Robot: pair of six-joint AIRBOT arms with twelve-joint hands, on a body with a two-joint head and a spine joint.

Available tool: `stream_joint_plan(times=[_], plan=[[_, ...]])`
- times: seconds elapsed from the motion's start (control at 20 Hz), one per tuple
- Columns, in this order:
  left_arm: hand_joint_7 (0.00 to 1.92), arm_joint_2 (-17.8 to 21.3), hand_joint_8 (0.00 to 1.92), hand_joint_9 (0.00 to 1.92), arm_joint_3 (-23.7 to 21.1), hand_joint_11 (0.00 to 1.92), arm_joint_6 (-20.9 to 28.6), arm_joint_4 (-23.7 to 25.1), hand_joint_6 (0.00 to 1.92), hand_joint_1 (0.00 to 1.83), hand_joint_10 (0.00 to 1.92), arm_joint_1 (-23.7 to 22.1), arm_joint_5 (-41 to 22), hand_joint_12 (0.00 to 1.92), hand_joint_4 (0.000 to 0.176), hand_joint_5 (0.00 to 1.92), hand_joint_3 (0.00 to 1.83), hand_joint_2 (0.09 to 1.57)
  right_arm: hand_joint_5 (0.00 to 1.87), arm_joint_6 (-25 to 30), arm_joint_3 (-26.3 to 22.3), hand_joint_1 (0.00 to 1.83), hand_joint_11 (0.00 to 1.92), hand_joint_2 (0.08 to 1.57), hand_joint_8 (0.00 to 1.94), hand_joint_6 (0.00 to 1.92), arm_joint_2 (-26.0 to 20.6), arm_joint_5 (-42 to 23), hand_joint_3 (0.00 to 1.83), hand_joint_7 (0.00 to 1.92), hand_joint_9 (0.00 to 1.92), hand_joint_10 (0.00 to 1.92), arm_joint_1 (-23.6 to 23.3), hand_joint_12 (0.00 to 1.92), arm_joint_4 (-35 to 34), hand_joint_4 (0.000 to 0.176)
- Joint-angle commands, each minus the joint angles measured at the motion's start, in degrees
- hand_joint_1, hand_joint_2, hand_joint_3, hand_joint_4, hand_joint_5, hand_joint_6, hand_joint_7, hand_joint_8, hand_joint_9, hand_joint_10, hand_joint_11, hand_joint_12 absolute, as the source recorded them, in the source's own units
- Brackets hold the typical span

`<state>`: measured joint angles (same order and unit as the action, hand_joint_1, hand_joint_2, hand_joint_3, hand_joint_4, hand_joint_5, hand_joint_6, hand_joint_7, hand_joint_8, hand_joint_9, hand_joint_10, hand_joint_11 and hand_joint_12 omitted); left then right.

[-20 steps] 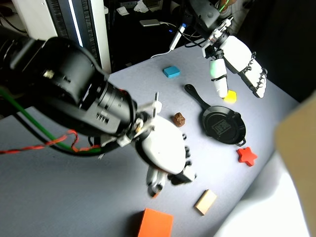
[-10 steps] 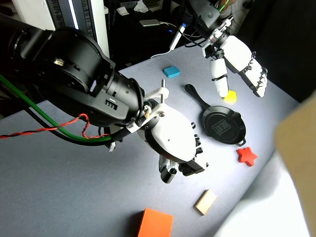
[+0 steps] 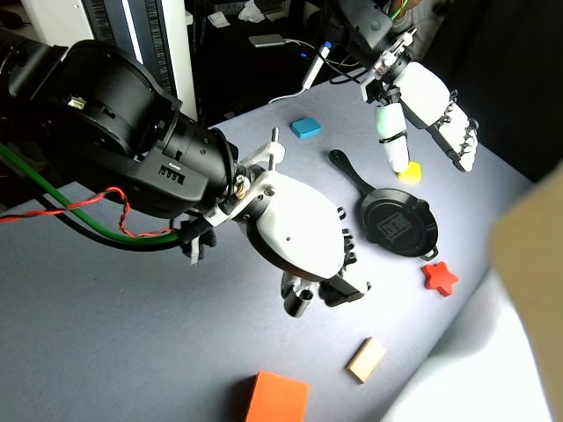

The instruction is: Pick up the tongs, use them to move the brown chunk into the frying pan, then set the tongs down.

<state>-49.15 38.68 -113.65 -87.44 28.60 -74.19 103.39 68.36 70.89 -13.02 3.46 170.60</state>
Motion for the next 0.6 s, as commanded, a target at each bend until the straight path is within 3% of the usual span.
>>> stream_joint_plan(times=[0.0,0.15,0.55], plan=[[0.09,0.3,0.00,0.07,0.2,0.00,0.1,4.8,0.00,0.00,0.00,-0.7,-4.3,0.18,0.000,0.08,0.00,1.19,0.80,0.9,-0.7,1.09,0.22,1.18,0.01,0.10,-0.5,6.6,0.00,0.88,0.66,0.42,0.0,1.42,2.0,0.000],[0.08,0.3,0.00,0.06,0.2,0.00,0.1,4.8,0.00,0.00,0.00,-0.7,-4.3,0.15,0.000,0.05,0.00,1.18,0.80,1.0,-3.1,1.10,0.21,1.19,0.00,0.09,-1.9,10.3,0.00,0.87,0.65,0.42,1.4,1.42,2.0,0.000],[0.07,0.3,0.01,0.06,0.3,0.00,0.0,4.8,0.00,0.00,0.01,-0.4,-4.3,0.16,0.000,0.06,0.00,1.17,0.81,1.5,-3.9,1.08,0.22,1.19,0.01,0.09,-2.3,11.1,0.00,0.88,0.67,0.40,1.9,1.41,2.0,0.000]])
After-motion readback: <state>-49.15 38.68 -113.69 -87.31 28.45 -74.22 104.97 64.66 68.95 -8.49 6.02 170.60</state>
